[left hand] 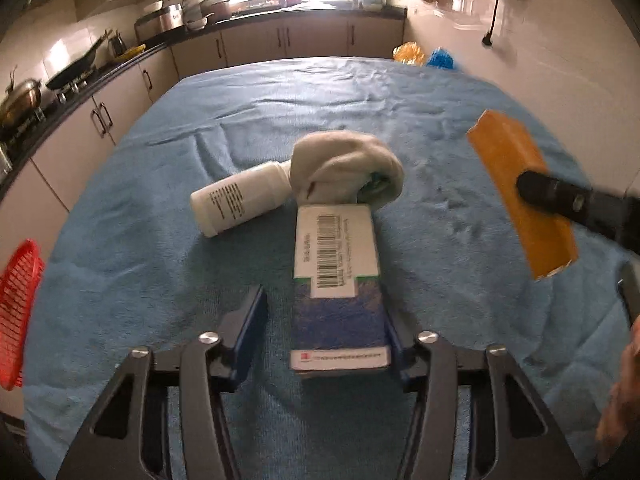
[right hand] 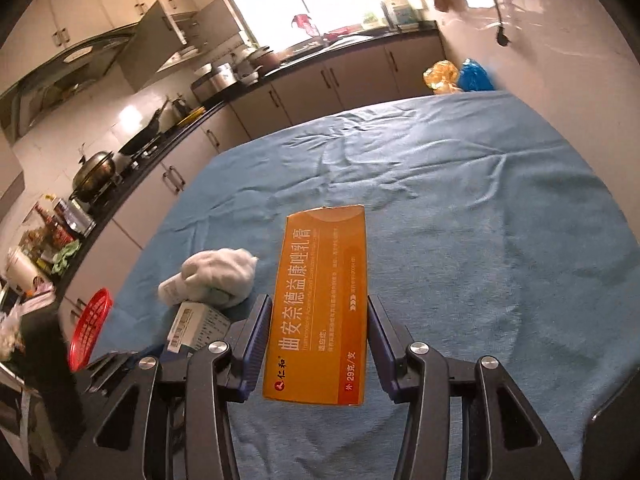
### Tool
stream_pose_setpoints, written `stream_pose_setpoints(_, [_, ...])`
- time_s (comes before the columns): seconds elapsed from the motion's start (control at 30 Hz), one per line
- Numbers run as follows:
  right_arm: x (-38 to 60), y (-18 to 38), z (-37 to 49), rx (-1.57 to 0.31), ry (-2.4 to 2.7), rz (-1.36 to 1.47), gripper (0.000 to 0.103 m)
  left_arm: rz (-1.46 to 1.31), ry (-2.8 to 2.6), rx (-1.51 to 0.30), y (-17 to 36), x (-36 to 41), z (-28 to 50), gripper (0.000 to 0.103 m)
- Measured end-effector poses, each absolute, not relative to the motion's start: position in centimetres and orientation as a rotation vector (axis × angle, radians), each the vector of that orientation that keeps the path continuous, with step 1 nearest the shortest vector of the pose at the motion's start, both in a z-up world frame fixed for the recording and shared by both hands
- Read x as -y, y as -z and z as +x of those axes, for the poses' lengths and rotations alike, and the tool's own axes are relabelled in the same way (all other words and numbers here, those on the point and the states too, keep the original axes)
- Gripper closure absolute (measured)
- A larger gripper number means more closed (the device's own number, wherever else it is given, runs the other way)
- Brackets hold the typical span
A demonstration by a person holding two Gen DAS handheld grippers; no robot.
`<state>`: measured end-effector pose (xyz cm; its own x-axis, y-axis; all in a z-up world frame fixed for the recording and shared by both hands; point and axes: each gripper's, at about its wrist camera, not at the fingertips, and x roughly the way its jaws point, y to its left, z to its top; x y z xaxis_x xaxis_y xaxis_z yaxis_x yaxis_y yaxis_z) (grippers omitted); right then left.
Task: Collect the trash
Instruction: 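Grasp the white-and-blue medicine box with the left gripper while the right grasps the orange box, then lift the medicine box with the left gripper while the right lifts the orange box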
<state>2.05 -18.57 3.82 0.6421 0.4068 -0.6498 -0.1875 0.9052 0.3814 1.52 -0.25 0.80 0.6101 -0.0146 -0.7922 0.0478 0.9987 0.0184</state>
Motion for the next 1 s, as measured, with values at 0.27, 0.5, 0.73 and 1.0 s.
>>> stream_pose_setpoints(0.27, [15.7,-4.0,0.9,-0.766,-0.396,0.189,0.052,-0.023,0.053,-0.788,-2.2,-1.9,-1.0,0.07])
stream_pose_setpoints(0.5, [14.2,-4.2,-0.1,-0.722,-0.43,0.127,0.052,-0.069,-0.022,-0.656,-3.6,-3.2,-2.3,0.07])
stream_pose_setpoints(0.73, [13.9,-4.3,-0.3,-0.706,-0.432,0.107,0.052,-0.082,-0.03,-0.666,-3.4,-3.4,-1.8,0.07])
stream_pose_setpoints(1.0, [13.9,-4.3,-0.3,-0.705,-0.439,0.106,0.052,-0.075,-0.031,-0.666,-3.4,-3.3,-1.8,0.07])
